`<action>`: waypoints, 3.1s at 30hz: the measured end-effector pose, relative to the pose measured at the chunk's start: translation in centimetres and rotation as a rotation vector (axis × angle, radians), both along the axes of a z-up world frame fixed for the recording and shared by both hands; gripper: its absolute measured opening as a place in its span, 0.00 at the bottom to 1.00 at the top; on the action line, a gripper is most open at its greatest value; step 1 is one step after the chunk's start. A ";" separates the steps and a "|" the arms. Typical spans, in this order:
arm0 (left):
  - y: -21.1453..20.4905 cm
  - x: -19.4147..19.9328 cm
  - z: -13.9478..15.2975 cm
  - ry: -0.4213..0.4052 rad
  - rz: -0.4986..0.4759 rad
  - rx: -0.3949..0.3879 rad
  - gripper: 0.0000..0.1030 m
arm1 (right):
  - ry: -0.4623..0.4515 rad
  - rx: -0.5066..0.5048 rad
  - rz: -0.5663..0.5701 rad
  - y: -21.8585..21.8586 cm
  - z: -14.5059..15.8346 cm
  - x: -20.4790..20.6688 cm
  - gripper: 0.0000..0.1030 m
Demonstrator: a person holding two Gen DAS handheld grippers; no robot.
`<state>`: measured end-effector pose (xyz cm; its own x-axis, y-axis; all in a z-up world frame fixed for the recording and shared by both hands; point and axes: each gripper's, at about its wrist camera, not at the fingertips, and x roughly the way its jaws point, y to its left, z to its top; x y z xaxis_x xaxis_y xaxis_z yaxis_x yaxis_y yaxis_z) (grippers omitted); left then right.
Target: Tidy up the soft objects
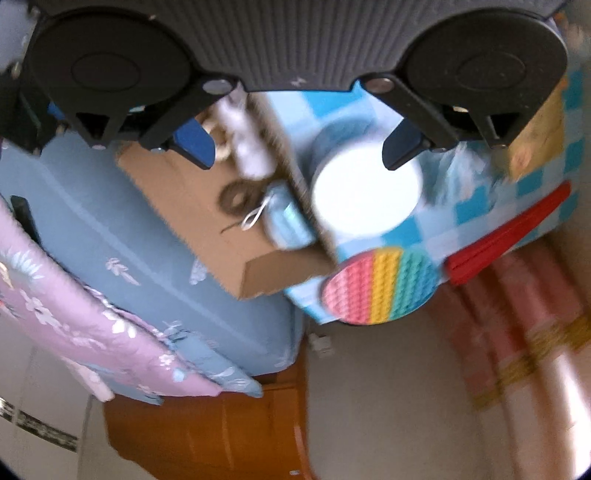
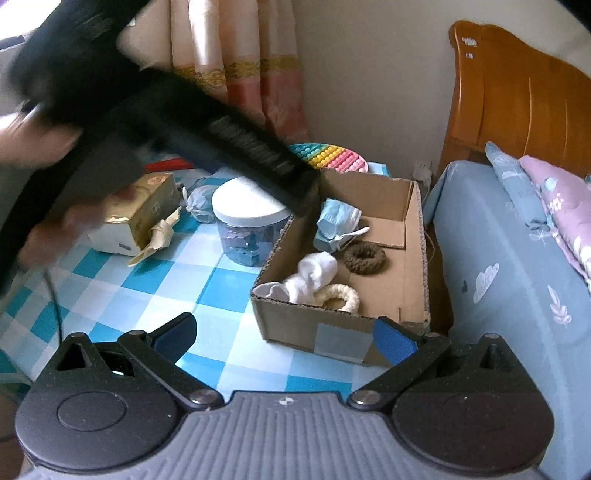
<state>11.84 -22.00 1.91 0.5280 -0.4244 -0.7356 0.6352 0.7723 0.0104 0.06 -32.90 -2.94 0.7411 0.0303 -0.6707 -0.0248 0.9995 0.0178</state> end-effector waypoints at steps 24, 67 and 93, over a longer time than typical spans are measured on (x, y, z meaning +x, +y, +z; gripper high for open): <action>19.0 -3.7 -6.3 -0.081 0.563 -0.084 0.98 | -0.011 -0.031 0.177 6.0 0.6 0.8 1.00; 25.1 2.5 -12.4 -0.067 0.689 -0.062 1.00 | 0.123 0.041 0.285 13.3 -4.9 9.7 1.00; 25.6 2.7 -12.1 -0.136 0.765 -0.044 0.44 | 0.133 0.054 0.314 14.0 -5.2 9.5 1.00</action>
